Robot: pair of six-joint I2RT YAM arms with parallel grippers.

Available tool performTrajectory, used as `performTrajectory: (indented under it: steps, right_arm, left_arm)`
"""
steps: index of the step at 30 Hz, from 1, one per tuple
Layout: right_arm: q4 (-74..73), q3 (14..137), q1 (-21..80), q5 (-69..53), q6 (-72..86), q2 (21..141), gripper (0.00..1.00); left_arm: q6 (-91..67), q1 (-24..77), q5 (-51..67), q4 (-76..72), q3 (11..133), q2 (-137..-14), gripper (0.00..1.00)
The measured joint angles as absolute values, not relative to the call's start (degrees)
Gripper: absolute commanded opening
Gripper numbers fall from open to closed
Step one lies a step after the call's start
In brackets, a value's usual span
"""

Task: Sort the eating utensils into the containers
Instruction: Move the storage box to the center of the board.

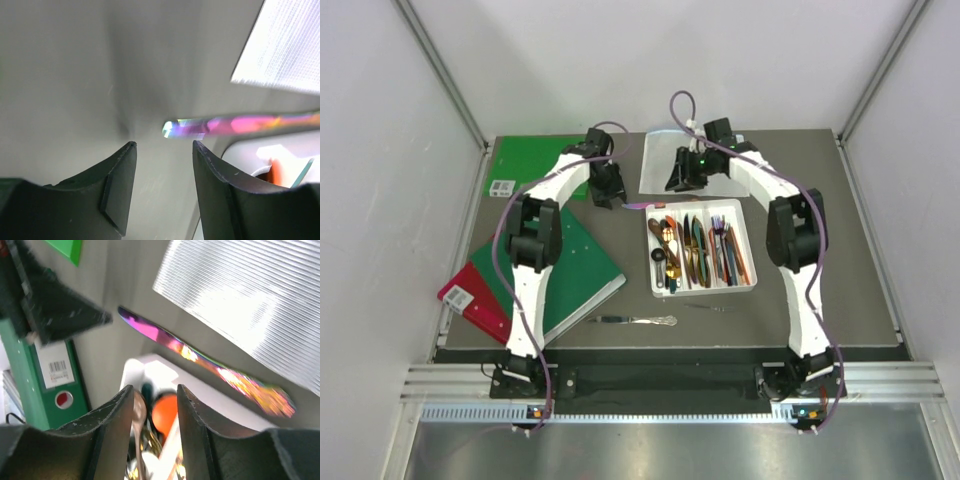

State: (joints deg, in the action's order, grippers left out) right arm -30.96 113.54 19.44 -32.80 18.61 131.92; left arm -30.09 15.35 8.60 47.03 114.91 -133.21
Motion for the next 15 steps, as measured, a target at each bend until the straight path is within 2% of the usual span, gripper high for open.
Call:
performTrajectory:
  steps: [5, 15]
  right_arm:
    - [-34.1, 110.2, 16.3, -30.8, 16.4, 127.6, 0.41]
    - [-35.9, 102.2, 12.6, -28.6, 15.4, 126.3, 0.39]
  left_arm:
    - [-31.8, 15.7, 10.7, 48.0, 121.7, -138.6, 0.54]
    - [-34.5, 17.8, 14.7, 44.2, 122.2, -139.0, 0.54]
